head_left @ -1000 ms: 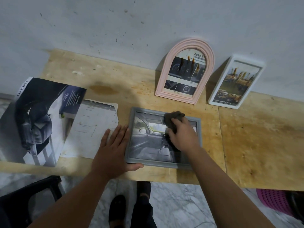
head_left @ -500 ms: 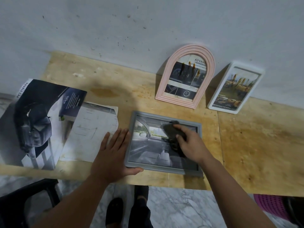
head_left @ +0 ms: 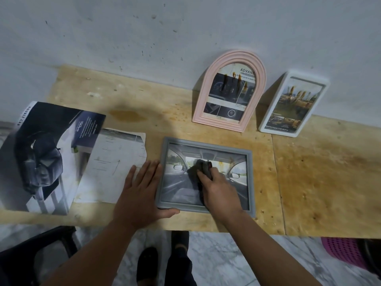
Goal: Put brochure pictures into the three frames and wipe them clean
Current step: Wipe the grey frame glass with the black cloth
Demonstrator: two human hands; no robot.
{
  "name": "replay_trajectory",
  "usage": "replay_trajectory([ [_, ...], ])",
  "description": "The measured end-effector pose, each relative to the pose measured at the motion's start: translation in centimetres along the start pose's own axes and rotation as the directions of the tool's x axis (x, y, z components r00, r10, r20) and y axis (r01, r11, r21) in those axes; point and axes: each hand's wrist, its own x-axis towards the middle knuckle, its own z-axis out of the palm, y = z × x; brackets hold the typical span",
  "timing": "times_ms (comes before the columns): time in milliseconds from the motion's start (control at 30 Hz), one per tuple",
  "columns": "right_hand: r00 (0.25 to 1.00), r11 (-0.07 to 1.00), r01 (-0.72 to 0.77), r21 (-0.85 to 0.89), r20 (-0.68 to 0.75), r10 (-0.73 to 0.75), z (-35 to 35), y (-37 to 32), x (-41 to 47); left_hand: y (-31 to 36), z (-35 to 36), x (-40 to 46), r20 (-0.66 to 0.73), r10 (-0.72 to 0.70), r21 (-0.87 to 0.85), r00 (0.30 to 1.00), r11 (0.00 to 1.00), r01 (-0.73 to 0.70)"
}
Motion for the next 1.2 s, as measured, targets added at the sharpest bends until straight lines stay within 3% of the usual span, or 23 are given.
replay_trajectory([
  [200, 0.993, 0.992, -0.118, 0.04, 0.003, 0.118, -1.4, 1.4, 3.6, 0.1, 0.1, 0.3, 0.009, -0.001, 0.015, 1.0, 1.0, 0.001],
  [367, 0.977, 0.923, -0.179, 0.339, -0.052, 0.209, -3.1, 2.9, 3.9, 0.0, 0.1, 0.0, -0.019, 0.003, 0.003, 1.0, 1.0, -0.003],
  [433, 0.952, 0.913, -0.249, 0.322, -0.094, 0.292, -3.5, 4.1, 3.3, 0.0, 0.1, 0.0, -0.038, 0.008, -0.001, 0.999, 1.0, -0.008],
  [500, 0.949, 0.925, -0.293, 0.242, -0.047, 0.312, -3.2, 4.6, 2.6, 0.0, 0.1, 0.0, -0.051, 0.023, 0.002, 0.998, 1.0, -0.023],
  [600, 0.972, 0.948, -0.233, 0.215, 0.041, 0.229, -2.0, 3.7, 1.1, -0.1, 0.1, 0.0, -0.055, 0.038, -0.001, 0.998, 0.999, -0.038],
  [733, 0.991, 0.957, -0.128, 0.262, 0.056, 0.118, -1.6, 3.9, -0.5, 0.0, 0.2, 0.1, -0.055, 0.032, 0.002, 0.998, 0.999, -0.032],
  [867, 0.971, 0.935, -0.207, 0.288, -0.053, 0.231, -2.0, 5.2, 0.2, 0.0, 0.2, 0.0, -0.075, 0.035, 0.001, 0.997, 0.999, -0.035],
  [1000, 0.973, 0.957, -0.226, 0.183, -0.013, 0.232, -1.6, 4.7, 1.1, 0.0, 0.3, 0.0, -0.068, 0.028, 0.006, 0.997, 1.0, -0.028],
  [1133, 0.951, 0.917, -0.293, 0.271, -0.016, 0.308, -2.1, 4.8, 2.2, 0.1, 0.3, 0.1, -0.068, 0.033, 0.019, 0.997, 0.999, -0.032],
  [1200, 0.963, 0.924, -0.266, 0.275, 0.025, 0.27, -2.6, 4.6, 1.9, 0.1, 0.2, 0.1, -0.078, 0.034, 0.016, 0.996, 0.999, -0.032],
])
